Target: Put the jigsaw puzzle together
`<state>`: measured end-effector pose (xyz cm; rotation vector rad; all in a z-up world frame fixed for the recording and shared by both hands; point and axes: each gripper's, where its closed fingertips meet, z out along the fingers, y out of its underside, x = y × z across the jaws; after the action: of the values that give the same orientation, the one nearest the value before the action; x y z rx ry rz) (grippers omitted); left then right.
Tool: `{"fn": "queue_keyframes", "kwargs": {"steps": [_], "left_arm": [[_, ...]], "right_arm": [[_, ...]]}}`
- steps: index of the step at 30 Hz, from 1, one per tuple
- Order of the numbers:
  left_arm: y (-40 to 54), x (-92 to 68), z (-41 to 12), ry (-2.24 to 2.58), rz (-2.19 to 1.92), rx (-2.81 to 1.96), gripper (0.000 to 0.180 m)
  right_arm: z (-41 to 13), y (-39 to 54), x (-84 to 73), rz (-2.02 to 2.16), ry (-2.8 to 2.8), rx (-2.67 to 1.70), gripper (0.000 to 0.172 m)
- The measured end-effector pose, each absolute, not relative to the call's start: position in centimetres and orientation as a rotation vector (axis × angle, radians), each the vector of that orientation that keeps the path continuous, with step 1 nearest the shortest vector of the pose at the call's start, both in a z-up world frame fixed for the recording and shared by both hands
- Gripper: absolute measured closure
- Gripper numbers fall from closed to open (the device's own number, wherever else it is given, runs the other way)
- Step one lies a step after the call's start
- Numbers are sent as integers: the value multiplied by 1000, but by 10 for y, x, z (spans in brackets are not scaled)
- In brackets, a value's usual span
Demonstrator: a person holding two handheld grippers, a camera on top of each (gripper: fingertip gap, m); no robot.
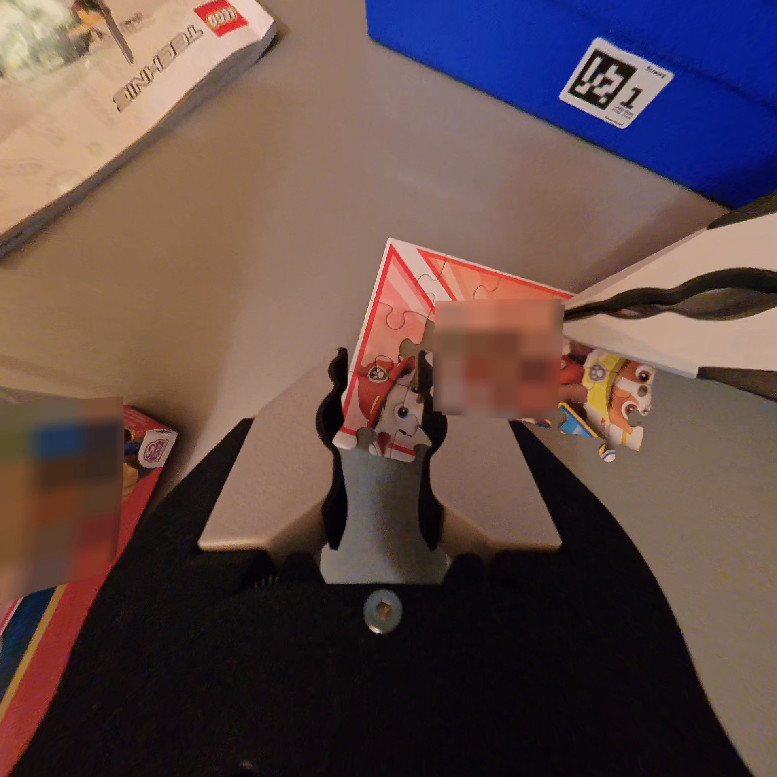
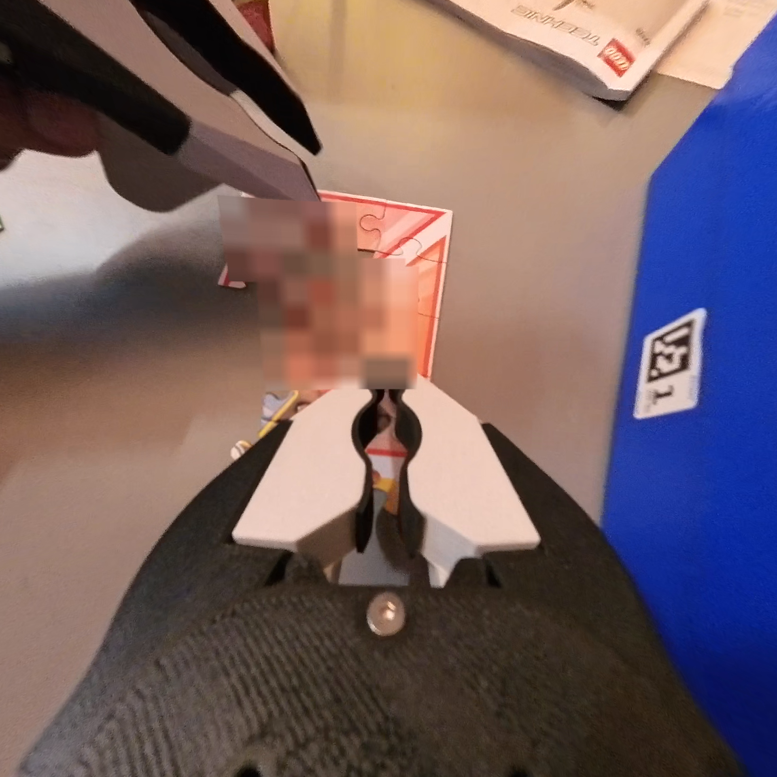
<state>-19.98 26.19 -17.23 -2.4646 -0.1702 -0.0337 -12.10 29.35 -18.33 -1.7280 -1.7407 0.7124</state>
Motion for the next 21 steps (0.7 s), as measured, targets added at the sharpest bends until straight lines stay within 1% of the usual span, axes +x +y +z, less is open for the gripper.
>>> {"fn": "queue_keyframes", "kwargs": {"steps": [5,10,14,17,21], "left_arm": [[243,-191,-158,-166,48,-2478,147],[207,-178,-155,-243,94,-2487,146],[185,-157,-167,-332,5,-2483,147],[179,-147,-176,-358,-7,-2484,147],[181,-135,-178,-364,-27,-2473,147]], "right_arm": [[-189,296,-101,682,-1743,-1760,172],[-173,300,-88,689,-1661,-1717,171],[-187,305,-80,694,-1629,-1767,154],[-188,298,-74,788,-1610,-1795,153],[-188,290,-66,801,-1616,-1802,148]]}}
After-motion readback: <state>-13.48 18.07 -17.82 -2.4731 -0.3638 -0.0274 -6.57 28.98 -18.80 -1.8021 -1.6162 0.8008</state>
